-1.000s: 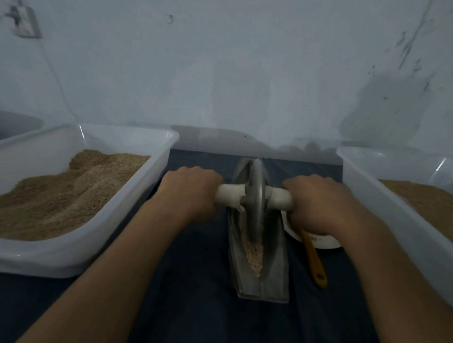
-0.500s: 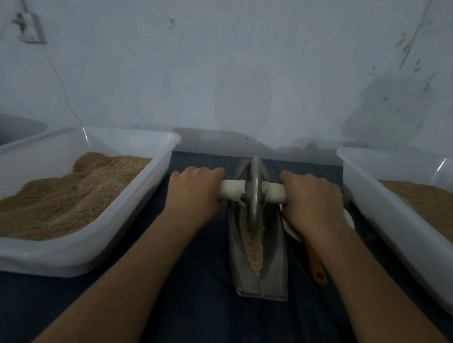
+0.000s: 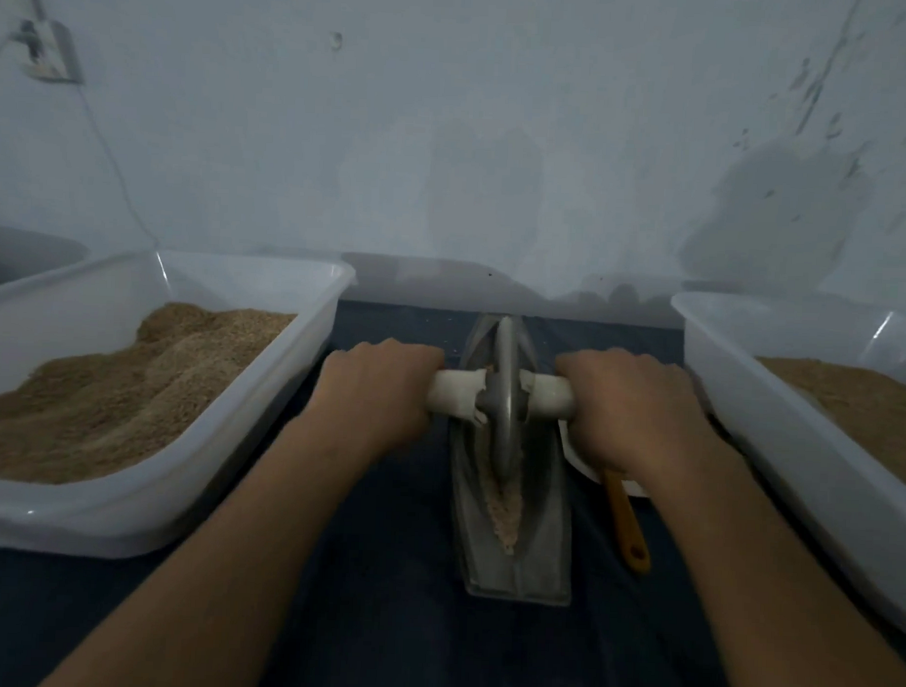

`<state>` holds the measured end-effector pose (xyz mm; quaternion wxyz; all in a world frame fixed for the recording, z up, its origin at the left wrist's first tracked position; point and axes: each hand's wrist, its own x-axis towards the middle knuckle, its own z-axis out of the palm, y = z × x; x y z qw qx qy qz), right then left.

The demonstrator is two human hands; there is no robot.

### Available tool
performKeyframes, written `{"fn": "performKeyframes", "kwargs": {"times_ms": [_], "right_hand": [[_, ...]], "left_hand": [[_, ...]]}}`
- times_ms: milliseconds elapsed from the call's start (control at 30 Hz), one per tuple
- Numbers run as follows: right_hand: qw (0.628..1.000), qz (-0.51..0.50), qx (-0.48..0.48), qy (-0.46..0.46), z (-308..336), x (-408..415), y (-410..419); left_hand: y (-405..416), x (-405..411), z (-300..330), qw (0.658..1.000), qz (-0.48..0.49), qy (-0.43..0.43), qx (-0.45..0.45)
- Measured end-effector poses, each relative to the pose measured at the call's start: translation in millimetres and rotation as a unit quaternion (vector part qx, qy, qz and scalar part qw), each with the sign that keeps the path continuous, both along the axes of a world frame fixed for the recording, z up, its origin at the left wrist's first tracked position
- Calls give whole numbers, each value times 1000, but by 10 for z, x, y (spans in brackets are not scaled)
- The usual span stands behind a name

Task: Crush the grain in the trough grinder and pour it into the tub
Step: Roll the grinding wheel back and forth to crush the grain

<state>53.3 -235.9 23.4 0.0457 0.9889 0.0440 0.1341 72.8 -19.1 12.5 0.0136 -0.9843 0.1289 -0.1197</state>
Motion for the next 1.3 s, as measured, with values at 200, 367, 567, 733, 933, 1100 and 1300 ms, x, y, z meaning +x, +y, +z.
{"fn": "performKeyframes", "kwargs": {"times_ms": [200, 367, 567, 733, 933, 1100, 1300], "right_hand": [[999, 23, 7, -29, -54, 43, -45], [981, 71, 27, 178, 192, -260, -149], [997, 40, 4, 61, 69, -156, -70], [992, -22, 22, -121, -249, 174, 10], [998, 44, 33, 40, -28, 24, -147], [975, 85, 39, 204, 233, -301, -185], [1000, 8, 11, 1, -38, 99, -62]], "left_hand": [[6, 45, -34, 1000, -3, -16, -5], [168, -158, 211, 985, -71, 159, 7], [59, -48, 64, 996, -21, 81, 2], [-184, 91, -229, 981, 70, -181, -8], [0, 18, 26, 1000, -5, 3, 1], [194, -163, 255, 975, -74, 208, 12], [-52, 42, -69, 996, 22, -86, 32]]}}
